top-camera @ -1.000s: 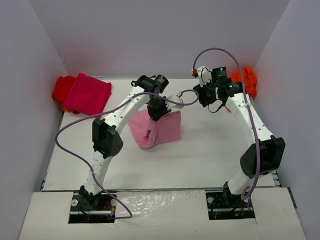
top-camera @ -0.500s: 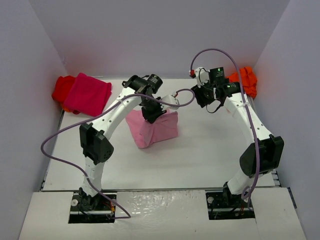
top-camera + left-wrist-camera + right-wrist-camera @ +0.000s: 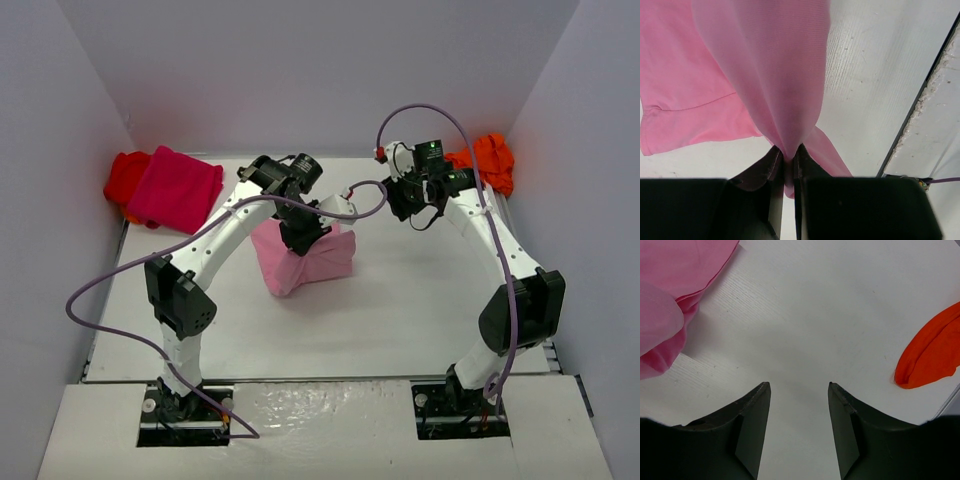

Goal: Fold and stack the t-shirts
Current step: Fold the long partially folded tshirt into a neat square

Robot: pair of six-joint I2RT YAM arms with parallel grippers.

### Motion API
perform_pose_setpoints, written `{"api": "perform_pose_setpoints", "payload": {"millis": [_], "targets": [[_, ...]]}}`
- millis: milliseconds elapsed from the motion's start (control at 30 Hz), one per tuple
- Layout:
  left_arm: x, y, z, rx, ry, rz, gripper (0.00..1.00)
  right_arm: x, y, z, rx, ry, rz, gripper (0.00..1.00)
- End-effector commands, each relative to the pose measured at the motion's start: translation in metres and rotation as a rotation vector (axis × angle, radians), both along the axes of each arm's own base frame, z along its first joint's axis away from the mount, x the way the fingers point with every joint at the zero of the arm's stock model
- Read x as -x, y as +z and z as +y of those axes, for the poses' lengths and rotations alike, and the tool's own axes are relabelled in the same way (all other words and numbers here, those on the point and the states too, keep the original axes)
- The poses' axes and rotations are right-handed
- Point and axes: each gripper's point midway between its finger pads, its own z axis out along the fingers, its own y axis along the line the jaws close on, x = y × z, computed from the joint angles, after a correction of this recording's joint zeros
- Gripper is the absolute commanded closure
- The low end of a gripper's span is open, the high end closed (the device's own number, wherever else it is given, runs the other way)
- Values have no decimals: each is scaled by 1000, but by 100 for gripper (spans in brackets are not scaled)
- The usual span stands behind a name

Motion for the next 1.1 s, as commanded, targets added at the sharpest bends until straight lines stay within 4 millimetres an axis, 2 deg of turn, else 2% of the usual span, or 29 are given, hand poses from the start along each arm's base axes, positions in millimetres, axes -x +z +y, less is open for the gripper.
{"api": "perform_pose_setpoints", "payload": {"millis": [0,100,200,567,633,800,833,900,967,1000,1033,1067], "targets": [[67,16,50,-154,19,213,100,-4,23,6,-23,31,-90,53],[60,9,53,-182,20,213,100,-7,15,7,-21,36,-77,53],[43,1,56,-192,38,221,100,-9,8,9,-16,41,-66,53],[-46,-38,67,-188,114,203,100,-18,-24,8,13,46,-1,53],[-63,-51,70,-187,141,211,100,-19,-28,8,20,46,5,53],[-101,-65,74,-185,158,120,99,-24,-43,8,30,44,38,53],[-112,-66,73,-169,183,89,95,-24,-45,9,29,43,43,53],[-133,-65,74,-133,238,32,74,-26,-52,11,24,47,62,53],[-149,-59,74,-87,288,-14,66,-27,-54,17,13,57,70,53],[-159,-54,74,-62,313,-49,56,-28,-54,21,6,63,71,53],[-170,-47,73,-36,338,-91,41,-29,-53,25,-1,71,70,53],[-179,-41,75,-19,368,-128,36,-30,-53,31,-10,78,72,53]]}}
